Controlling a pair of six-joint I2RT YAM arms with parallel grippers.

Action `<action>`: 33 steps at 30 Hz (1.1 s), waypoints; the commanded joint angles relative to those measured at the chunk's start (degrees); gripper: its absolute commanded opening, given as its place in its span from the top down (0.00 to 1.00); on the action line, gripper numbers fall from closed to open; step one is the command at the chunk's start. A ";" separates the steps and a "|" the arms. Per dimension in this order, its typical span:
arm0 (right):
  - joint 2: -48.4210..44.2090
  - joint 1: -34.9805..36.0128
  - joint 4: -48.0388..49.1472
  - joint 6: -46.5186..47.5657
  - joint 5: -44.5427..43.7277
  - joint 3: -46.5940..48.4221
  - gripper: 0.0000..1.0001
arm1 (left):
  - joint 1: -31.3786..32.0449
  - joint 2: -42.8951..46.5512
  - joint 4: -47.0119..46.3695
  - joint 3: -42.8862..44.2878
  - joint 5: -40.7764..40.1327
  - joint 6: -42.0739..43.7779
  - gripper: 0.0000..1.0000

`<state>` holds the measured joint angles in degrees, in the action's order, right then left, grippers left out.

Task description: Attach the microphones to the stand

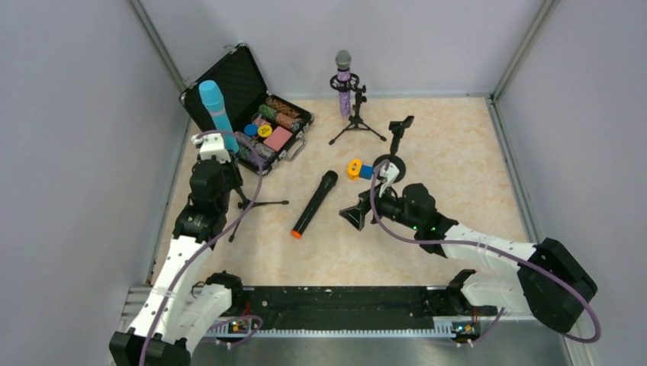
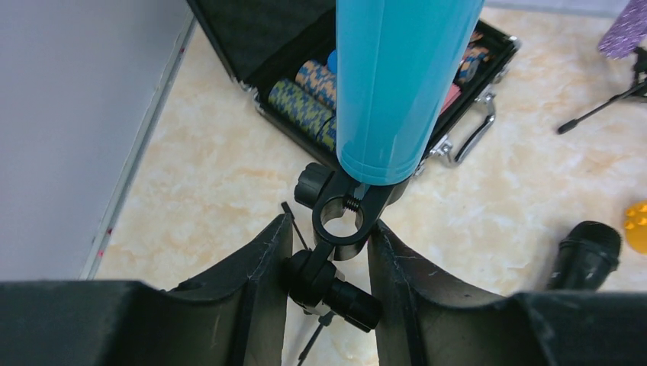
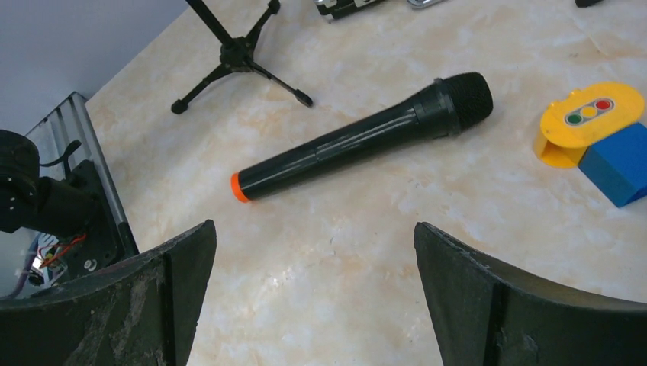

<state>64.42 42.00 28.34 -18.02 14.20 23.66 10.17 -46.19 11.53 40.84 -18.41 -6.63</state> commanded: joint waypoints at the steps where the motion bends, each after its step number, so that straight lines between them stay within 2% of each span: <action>1: 4.31 1.32 7.82 0.94 2.21 5.28 0.02 | -0.07 1.49 -0.82 7.25 4.20 0.87 1.00; 12: 17.84 7.48 13.33 2.55 2.37 15.53 0.02 | 0.23 -0.31 5.08 18.07 2.86 1.27 1.00; 19: 21.26 9.07 15.44 2.34 2.29 17.49 0.02 | 0.55 -1.68 8.62 23.88 1.65 1.82 1.00; 25: 25.08 11.12 15.20 3.80 2.22 21.03 0.02 | 0.64 -6.46 13.56 28.60 1.33 3.11 1.00; 33: 24.90 11.61 14.00 4.49 1.88 20.39 0.02 | 0.64 -11.47 15.22 28.09 -0.25 3.07 1.00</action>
<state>89.71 52.88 40.91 -14.96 16.12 42.76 10.61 -57.34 30.17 66.87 -16.47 -4.32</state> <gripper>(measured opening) 0.979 0.432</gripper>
